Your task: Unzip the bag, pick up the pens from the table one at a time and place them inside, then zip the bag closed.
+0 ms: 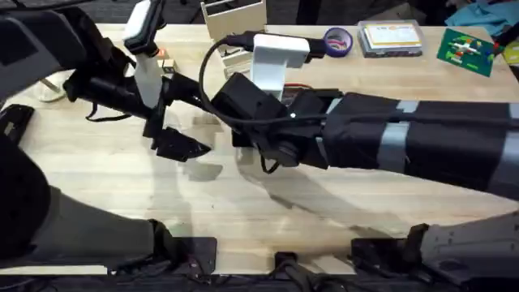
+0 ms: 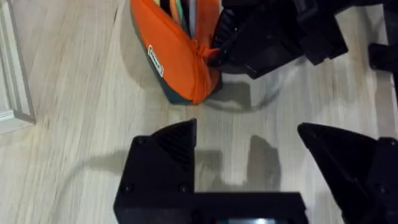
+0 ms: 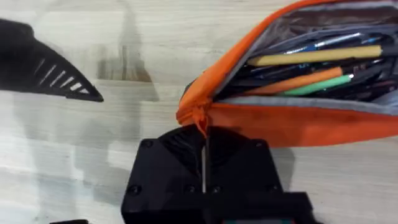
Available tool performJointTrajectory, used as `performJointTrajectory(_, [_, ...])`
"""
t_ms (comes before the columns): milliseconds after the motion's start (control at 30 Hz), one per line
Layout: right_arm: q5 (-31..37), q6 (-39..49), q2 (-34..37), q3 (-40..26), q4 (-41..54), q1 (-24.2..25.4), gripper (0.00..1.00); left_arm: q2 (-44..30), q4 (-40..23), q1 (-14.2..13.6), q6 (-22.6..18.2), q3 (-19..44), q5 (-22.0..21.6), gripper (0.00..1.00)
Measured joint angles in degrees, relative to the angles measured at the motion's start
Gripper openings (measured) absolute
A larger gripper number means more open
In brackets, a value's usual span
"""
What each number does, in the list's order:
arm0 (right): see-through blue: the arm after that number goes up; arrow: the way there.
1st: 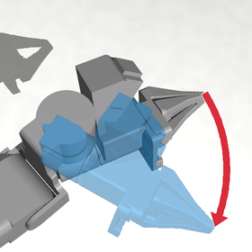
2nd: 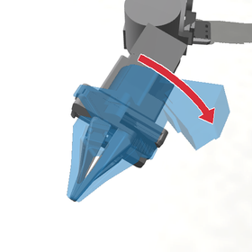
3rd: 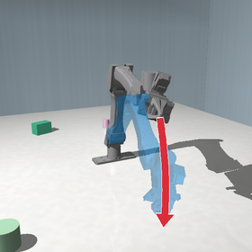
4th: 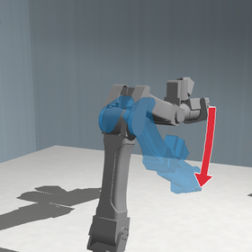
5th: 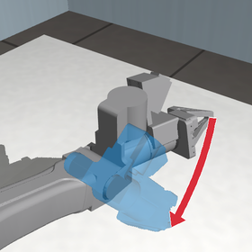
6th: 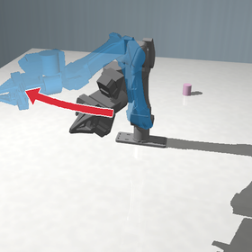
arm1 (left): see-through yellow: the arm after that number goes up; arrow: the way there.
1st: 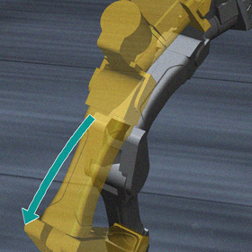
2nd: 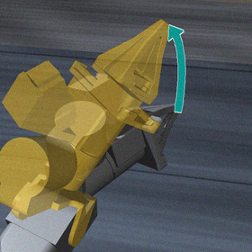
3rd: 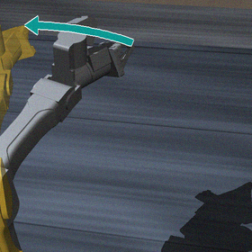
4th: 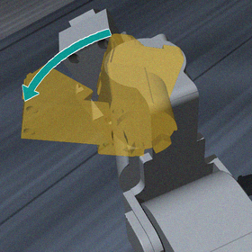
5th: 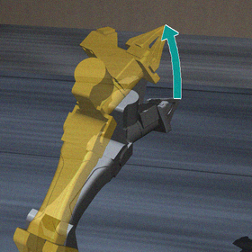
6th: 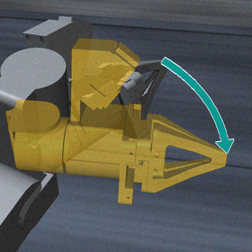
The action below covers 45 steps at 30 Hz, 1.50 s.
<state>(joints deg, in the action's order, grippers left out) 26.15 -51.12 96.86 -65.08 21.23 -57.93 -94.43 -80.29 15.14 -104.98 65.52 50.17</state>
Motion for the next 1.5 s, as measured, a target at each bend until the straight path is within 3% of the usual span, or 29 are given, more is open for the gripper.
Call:
performJointTrajectory(467, [-0.3,6.6,-6.1,0.0,0.5,0.0,0.031,0.0,0.0,0.0,0.0,0.0,0.0,0.994])
performJointTrajectory(933, [-0.5,7.7,-8.5,0.1,1.1,0.1,0.029,0.0,-0.7,0.0,0.0,0.0,0.1,0.993])
performJointTrajectory(1500, [-0.5,7.7,-8.5,0.1,1.1,0.1,0.029,-4.5,1.1,0.0,0.0,0.0,6.2,0.994])
